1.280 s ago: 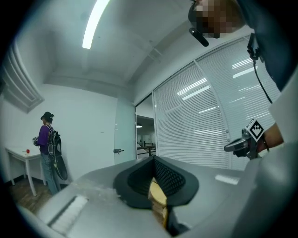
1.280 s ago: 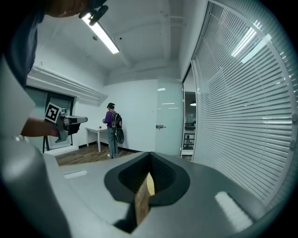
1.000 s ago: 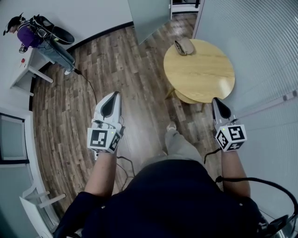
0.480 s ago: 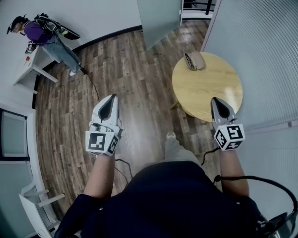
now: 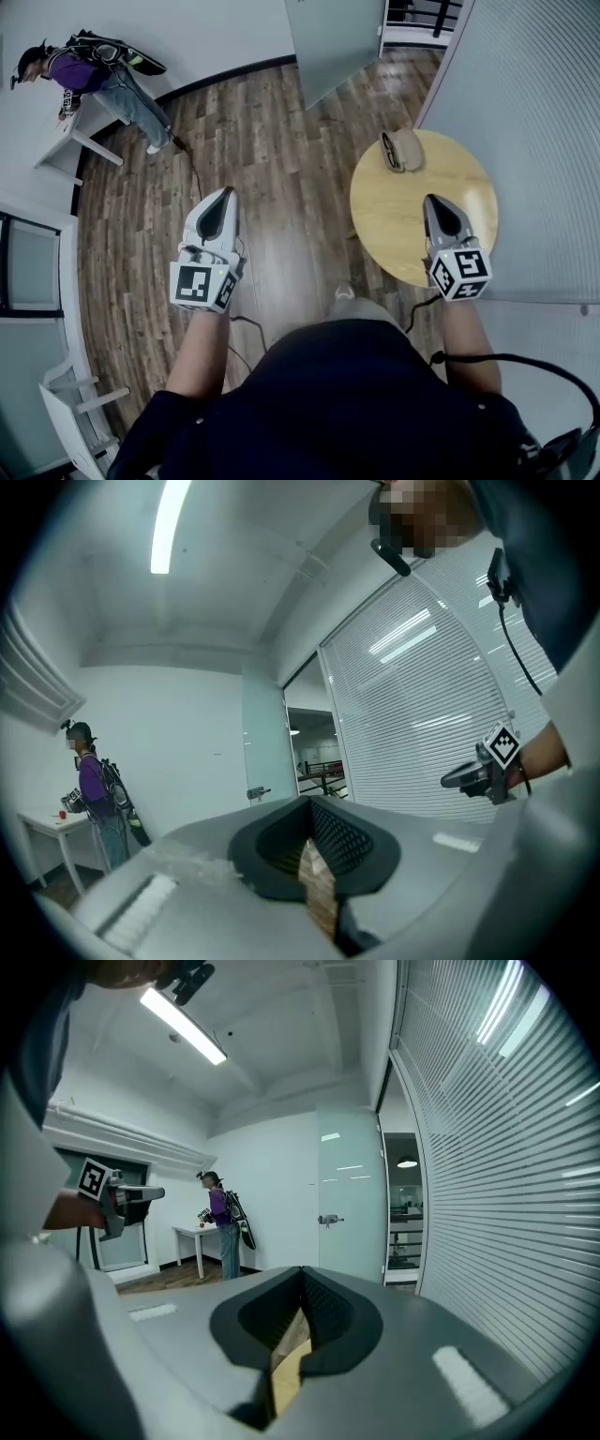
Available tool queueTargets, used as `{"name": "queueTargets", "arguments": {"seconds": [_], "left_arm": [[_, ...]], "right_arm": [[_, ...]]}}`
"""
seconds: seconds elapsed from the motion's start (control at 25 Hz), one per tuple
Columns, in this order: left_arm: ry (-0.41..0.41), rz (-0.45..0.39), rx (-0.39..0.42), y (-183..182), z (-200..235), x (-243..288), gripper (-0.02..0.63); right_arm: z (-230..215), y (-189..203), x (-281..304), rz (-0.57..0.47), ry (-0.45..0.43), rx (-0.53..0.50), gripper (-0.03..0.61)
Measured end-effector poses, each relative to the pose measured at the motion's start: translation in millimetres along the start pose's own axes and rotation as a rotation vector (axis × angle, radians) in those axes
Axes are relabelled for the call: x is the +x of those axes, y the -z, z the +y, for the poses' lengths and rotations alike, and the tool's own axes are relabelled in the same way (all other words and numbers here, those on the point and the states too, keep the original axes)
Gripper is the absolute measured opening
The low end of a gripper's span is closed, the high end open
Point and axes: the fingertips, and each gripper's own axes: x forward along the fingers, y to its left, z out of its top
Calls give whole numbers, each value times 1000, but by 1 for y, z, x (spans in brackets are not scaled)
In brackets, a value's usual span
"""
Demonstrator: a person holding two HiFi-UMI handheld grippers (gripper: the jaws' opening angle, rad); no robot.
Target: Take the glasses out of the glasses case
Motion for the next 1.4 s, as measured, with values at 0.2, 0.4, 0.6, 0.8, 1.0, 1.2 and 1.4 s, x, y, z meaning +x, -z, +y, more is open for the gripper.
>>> {"name": "queueTargets", "arguments": {"seconds": [0.2, 0.4, 0.6, 0.8, 1.0, 1.2, 1.4], "left_arm": [[-4, -10, 17, -7, 1, 49, 5], [3, 2, 17, 3, -5, 85, 4], [29, 20, 23, 9, 9, 109, 3], [102, 9, 0, 14, 25, 159, 5], [211, -10, -14, 25, 18, 228, 3], [354, -17, -7, 38, 14, 298, 3], [496, -35, -2, 39, 12, 357, 4]], "right_arm": [[-31, -8, 38, -18, -25, 1, 9], [-59, 1, 69, -17, -19, 24, 9], [-63, 3, 87, 10, -15, 32, 9], [-72, -5, 109, 31, 41, 34, 9], [-99, 6, 126, 52, 122, 52, 9], [-123, 21, 151, 94, 224, 81, 9], [-134, 17, 177, 122, 303, 95, 9]]}}
